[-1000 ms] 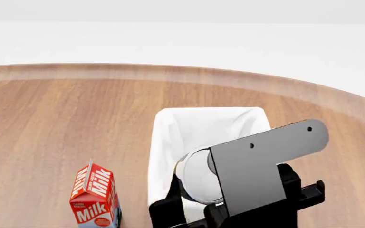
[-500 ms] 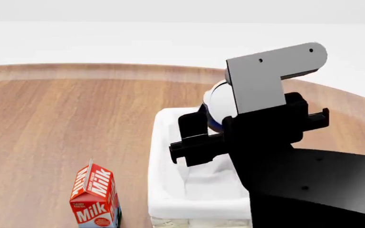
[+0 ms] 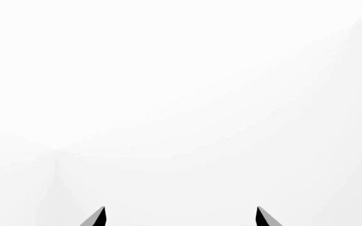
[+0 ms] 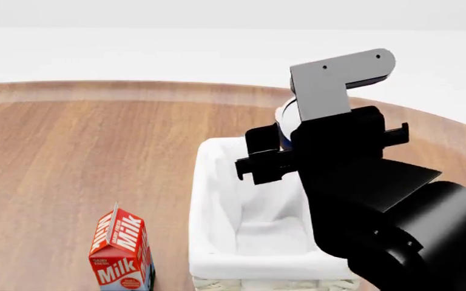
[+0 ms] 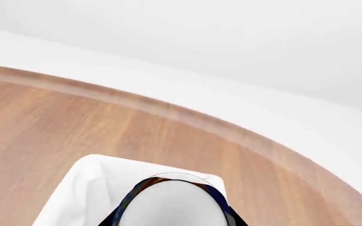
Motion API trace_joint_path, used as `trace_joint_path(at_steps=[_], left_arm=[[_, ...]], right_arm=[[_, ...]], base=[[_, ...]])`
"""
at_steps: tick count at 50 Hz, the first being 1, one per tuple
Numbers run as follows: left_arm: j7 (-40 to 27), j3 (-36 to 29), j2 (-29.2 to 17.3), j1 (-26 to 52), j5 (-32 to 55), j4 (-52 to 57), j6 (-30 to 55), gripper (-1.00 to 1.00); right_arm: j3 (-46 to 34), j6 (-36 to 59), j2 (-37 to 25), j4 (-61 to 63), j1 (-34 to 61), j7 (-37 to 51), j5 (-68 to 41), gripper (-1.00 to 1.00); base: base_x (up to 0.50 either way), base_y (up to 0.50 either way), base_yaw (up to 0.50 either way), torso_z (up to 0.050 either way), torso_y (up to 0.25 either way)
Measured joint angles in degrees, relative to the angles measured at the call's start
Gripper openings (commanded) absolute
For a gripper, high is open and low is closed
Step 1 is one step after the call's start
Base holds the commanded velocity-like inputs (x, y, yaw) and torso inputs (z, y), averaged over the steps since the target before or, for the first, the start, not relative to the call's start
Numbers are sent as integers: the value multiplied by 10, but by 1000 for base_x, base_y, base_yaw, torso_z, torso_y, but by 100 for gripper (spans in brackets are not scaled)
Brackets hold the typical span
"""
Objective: Pick up the alphabet soup and the tomato sauce, and put them in the basket.
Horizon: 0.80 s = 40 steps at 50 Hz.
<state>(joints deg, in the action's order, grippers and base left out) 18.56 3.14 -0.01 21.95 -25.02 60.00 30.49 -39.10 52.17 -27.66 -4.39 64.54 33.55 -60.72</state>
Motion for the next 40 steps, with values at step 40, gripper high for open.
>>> trace_joint_path(at_steps=[40], left_arm=[[-2,-5,0,-1,2,0,3,100]], right_arm=[[-17,-104,139,-358,63,-114,74,-100]], base=[[0,0,0,0,1]])
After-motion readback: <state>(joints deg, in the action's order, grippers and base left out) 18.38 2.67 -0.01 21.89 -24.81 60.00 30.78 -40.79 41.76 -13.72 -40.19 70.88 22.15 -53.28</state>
